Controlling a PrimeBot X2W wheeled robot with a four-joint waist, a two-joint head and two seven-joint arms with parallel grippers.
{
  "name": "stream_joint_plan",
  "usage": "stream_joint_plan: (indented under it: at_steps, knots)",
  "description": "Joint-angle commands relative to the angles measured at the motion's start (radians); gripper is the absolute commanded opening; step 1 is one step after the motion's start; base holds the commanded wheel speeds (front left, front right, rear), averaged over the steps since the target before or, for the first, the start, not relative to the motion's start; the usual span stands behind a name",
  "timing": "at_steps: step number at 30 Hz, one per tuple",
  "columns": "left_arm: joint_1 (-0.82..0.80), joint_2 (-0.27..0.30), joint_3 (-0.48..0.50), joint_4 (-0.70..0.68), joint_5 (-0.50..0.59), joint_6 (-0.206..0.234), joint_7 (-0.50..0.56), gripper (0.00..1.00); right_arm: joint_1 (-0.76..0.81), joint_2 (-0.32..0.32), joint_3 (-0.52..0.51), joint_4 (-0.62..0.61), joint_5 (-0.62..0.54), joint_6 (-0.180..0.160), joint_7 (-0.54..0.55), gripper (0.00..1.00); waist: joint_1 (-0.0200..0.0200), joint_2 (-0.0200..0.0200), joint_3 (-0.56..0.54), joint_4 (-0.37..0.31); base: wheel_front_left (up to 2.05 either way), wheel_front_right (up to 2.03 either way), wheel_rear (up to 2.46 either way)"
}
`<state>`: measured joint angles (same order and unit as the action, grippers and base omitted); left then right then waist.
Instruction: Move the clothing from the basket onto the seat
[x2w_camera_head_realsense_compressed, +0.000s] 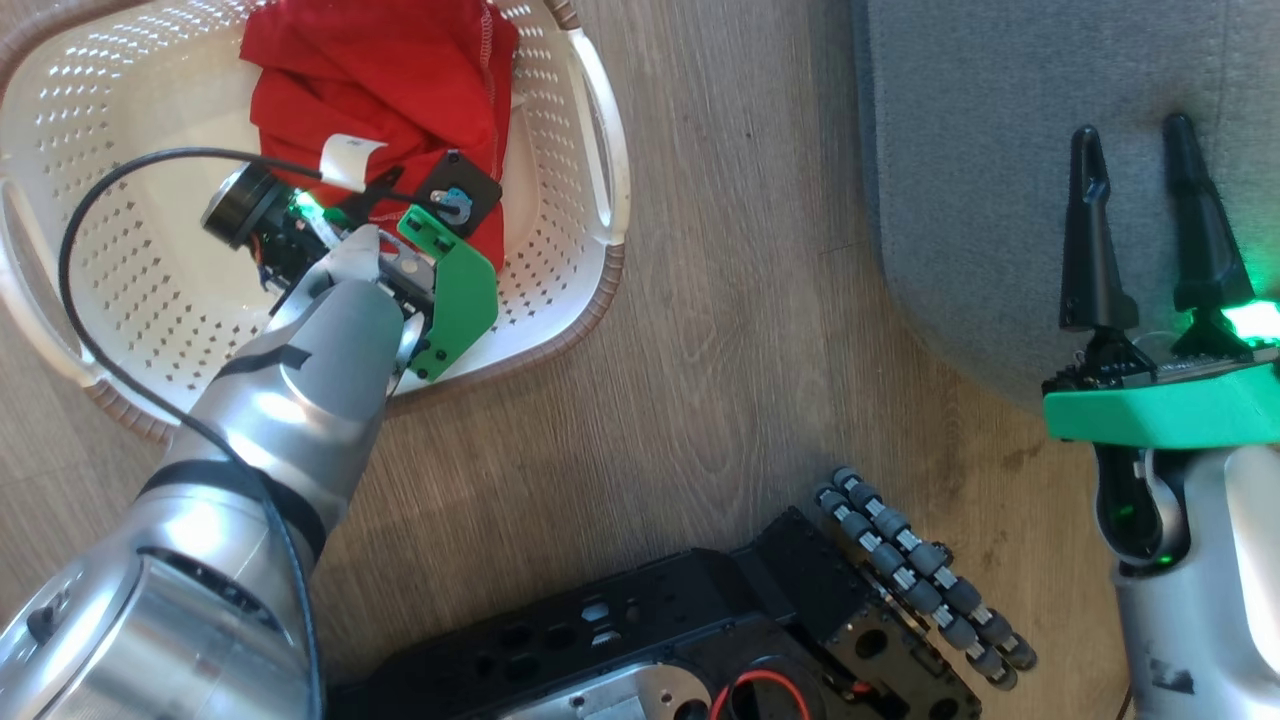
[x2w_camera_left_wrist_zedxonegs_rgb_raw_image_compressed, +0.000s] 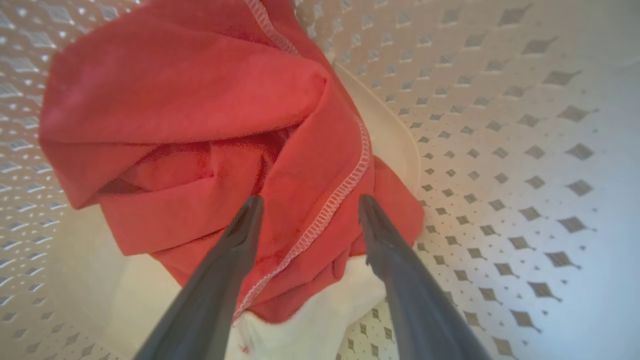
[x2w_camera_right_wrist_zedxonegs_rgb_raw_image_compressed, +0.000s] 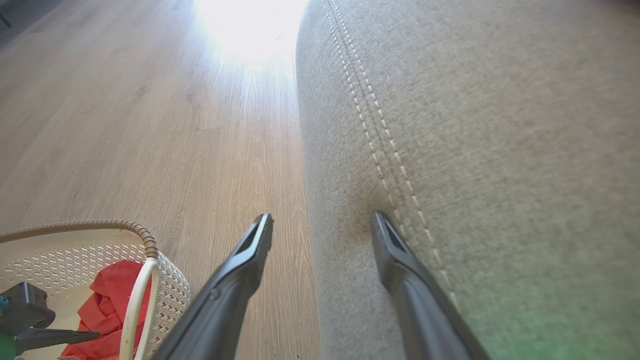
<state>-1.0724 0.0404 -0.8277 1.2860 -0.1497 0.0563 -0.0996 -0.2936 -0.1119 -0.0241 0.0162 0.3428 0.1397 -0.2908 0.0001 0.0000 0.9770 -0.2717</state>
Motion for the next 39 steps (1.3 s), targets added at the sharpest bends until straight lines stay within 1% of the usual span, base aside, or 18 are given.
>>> stream_joint_plan:
  at_steps: [1,6,11,20,26,32,33,34,35,39]
  knots:
    - [0.007,0.01,0.003,-0.001,-0.008,0.014,0.021,1.0,0.063,-0.028,-0.007,0.022,0.009,-0.009,0.029,1.0,-0.0001,0.0,0.004,0.002,0.0,0.0,0.0]
    - [-0.005,0.01,0.004,0.002,-0.032,0.067,0.092,1.0,0.09,-0.025,0.003,-0.049,-0.009,-0.009,0.029,1.0,-0.0001,0.0,0.015,0.009,0.0,0.0,0.0]
    - [-0.022,0.01,-0.002,0.003,-0.053,0.087,0.129,1.0,0.109,-0.02,0.017,-0.117,-0.027,-0.009,0.029,1.0,-0.0001,0.0,0.03,0.016,0.0,0.0,0.0]
    - [-0.028,0.01,-0.034,0.004,-0.083,0.072,0.235,1.0,0.134,-0.006,0.038,-0.24,-0.043,-0.009,0.069,1.0,-0.0001,0.0,0.049,0.032,0.0,0.0,0.0]
    - [-0.032,0.01,-0.074,-0.019,-0.106,0.049,0.305,1.0,0.152,-0.011,0.03,-0.255,-0.067,-0.009,0.088,1.0,-0.0001,0.0,0.058,0.041,0.0,0.0,0.0]
    - [-0.041,0.01,-0.109,-0.023,-0.124,0.059,0.324,1.0,0.157,-0.01,0.03,-0.284,-0.068,-0.009,0.102,1.0,-0.0001,0.0,0.062,0.047,0.0,0.0,0.0]
    - [-0.041,0.01,-0.111,-0.024,-0.131,0.061,0.328,0.95,0.159,-0.012,0.029,-0.287,-0.069,-0.009,0.104,1.0,-0.0001,0.0,0.063,0.048,0.0,0.0,0.0]
    - [-0.041,0.01,-0.114,-0.025,-0.138,0.062,0.333,0.35,0.161,-0.013,0.028,-0.289,-0.07,-0.009,0.106,1.0,-0.0001,0.0,0.064,0.049,0.0,0.0,0.0]
    - [-0.042,0.01,-0.116,-0.028,-0.144,0.064,0.332,0.0,0.162,-0.013,0.027,-0.29,-0.07,-0.009,0.107,1.0,-0.0001,0.0,0.065,0.05,0.0,0.0,0.0]
    - [-0.047,0.01,-0.13,-0.032,-0.164,0.075,0.321,0.0,0.162,-0.013,0.026,-0.294,-0.071,-0.009,0.111,1.0,-0.0001,0.0,0.065,0.054,0.0,0.0,0.0]
